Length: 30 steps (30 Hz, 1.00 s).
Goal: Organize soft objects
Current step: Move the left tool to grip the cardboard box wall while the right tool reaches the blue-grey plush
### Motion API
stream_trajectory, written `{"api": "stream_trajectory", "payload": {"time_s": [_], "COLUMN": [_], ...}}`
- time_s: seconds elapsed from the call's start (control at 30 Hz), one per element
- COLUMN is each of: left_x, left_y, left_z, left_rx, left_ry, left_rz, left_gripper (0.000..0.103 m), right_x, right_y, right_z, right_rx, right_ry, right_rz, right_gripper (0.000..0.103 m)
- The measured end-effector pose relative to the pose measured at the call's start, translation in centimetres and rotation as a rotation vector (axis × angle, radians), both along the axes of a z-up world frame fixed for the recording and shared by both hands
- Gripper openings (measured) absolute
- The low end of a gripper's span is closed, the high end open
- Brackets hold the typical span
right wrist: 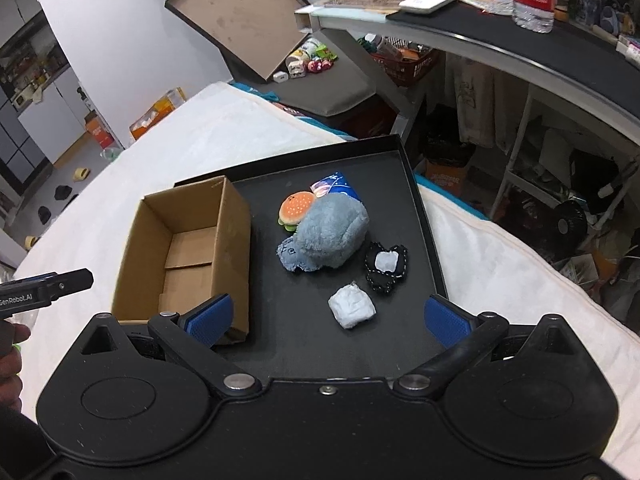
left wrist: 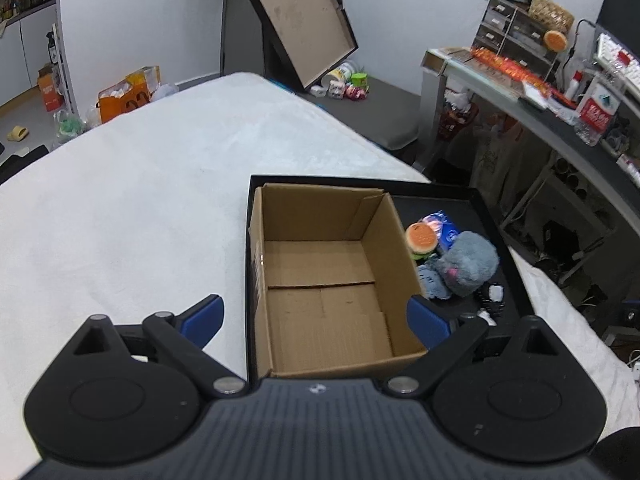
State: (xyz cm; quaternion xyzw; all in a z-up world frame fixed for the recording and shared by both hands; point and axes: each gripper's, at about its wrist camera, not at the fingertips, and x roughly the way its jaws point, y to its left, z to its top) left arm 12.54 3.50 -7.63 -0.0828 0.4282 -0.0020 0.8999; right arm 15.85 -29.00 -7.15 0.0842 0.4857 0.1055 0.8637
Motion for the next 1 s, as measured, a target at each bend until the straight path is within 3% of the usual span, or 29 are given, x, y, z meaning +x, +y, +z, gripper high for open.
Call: {"api": "stream_trajectory", "payload": {"time_s": [0.4,1.0], "left_x": [4.8,9.4], "left_y": [0.3,1.2], "left_z": [-5.1,-9.5], "left_rx": [0.024,0.065], "left_ry": [0.09,0.217], "left_rz": [-0.01,-0.028], "left_gripper": [0.094,0.052], "right_x": [4.8,12.5], "right_y": [0.6,3.5], "right_z": [-5.1,-11.0], "right_rx": [0.053,0.095], "right_ry": [0.08,0.189], "right_rz": [-0.056,-0.084], "right_gripper": [0.102,0.099]}}
